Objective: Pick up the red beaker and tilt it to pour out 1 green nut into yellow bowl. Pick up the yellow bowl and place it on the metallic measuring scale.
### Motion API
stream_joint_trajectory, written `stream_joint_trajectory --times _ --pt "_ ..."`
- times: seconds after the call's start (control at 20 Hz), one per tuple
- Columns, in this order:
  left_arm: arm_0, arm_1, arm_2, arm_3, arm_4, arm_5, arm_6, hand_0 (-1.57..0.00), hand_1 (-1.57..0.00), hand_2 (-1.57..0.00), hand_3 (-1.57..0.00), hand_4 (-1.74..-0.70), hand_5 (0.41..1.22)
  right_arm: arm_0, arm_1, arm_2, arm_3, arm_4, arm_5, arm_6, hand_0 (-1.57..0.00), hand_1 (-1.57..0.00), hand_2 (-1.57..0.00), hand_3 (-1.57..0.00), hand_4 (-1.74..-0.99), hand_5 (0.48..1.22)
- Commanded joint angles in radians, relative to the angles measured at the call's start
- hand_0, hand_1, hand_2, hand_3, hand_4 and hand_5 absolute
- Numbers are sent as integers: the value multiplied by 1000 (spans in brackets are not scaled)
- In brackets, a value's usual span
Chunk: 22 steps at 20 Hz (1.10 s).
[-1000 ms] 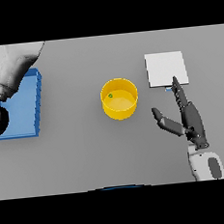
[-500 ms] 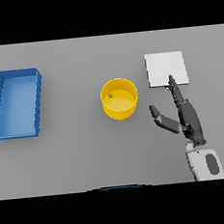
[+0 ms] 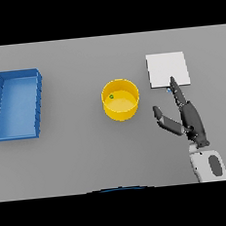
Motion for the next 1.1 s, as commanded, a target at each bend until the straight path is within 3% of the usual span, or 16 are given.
stream_joint_trajectory --times 0.0,0.1,0.2,0.4,0.5,0.55,0.6,0.75,0.9,1.05 --pt "50 -6 9 -30 23 21 -13 -1571 -1571 -1571 -1570 -1741 1221 1 -11 -3 -12 -3 5 -4 1 1 1 1 -1151 676" --pt "137 -23 15 -102 63 42 -3 -1571 -1571 -1571 -1570 -1741 1221 3 -9 3 -10 6 3 -3 1 1 1 1 -1166 676" --pt "226 -33 12 -209 100 47 15 -1571 -1571 -1571 -1571 -1741 1151 11 -17 -6 -13 -7 10 -18 1 1 1 1 -1174 676" --pt "396 -35 -14 -488 146 62 171 -1571 -1571 -1571 -1571 -1741 925 23 -13 -4 -16 -14 14 -20 1 1 1 1 -1157 671" --pt "465 -15 -30 -638 165 31 266 -1571 -1571 -1526 -1525 -1521 818 14 -10 -2 -12 -19 19 -4 1 1 1 1 -1155 670" --pt "502 -6 -47 -716 179 -12 264 -1469 -1344 -1276 -1318 -1369 774 16 -6 -1 -13 -15 14 -1 1 1 1 1 -1153 670" --pt "544 2 -52 -795 210 -53 278 -1175 -1075 -1021 -1055 -1232 737 20 -8 -2 -19 -13 11 -4 1 1 1 1 -1151 670" --pt "615 34 -43 -914 289 -151 333 -601 -550 -522 -539 -976 664 26 -15 -6 -18 -17 14 -20 1 1 1 1 -1153 670" --pt "609 56 -87 -909 247 -191 380 -307 -281 -267 -276 -843 632 13 -8 1 -11 -8 11 -7 1 1 1 1 -1155 670" --pt "605 59 -115 -899 206 -184 391 -157 -143 -136 -141 -801 627 9 -12 4 -9 20 -9 -2 1 1 1 1 -1158 665"
